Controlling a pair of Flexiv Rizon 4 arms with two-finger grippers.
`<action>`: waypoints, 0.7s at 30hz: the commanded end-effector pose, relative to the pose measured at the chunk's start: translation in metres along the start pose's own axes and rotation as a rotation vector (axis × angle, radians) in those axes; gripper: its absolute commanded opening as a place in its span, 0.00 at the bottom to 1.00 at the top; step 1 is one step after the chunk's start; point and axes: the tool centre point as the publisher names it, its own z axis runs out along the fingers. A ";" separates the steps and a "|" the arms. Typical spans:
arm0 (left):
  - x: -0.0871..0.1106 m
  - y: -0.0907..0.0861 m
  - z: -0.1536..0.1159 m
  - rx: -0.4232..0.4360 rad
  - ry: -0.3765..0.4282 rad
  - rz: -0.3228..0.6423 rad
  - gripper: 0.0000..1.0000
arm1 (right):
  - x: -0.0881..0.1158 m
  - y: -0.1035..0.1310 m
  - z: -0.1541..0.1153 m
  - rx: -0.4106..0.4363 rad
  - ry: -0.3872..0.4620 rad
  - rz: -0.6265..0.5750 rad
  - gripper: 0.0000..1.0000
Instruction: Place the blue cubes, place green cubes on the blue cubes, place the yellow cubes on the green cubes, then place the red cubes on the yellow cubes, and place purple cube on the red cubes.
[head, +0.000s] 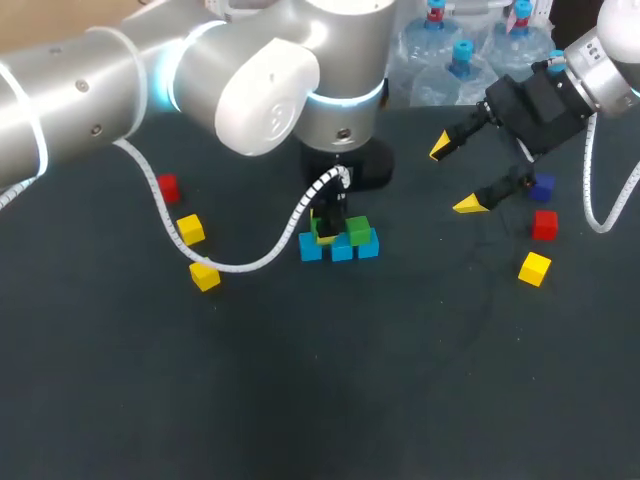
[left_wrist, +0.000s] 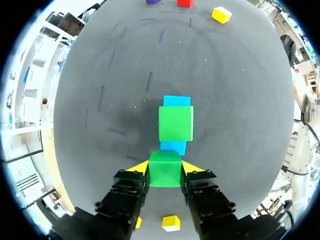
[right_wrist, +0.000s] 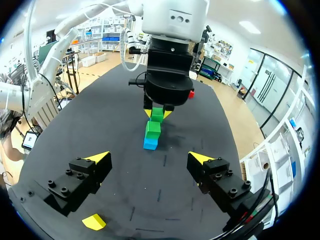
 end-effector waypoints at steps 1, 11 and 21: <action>0.000 0.001 0.000 -0.001 0.001 0.005 0.00 | 0.000 0.000 0.000 0.001 -0.001 -0.001 1.00; -0.002 0.002 -0.001 -0.002 -0.007 0.013 0.00 | 0.000 0.000 0.000 0.001 -0.001 -0.001 1.00; 0.001 0.000 -0.001 -0.002 -0.010 0.003 0.00 | 0.000 0.000 0.000 0.001 -0.001 -0.001 1.00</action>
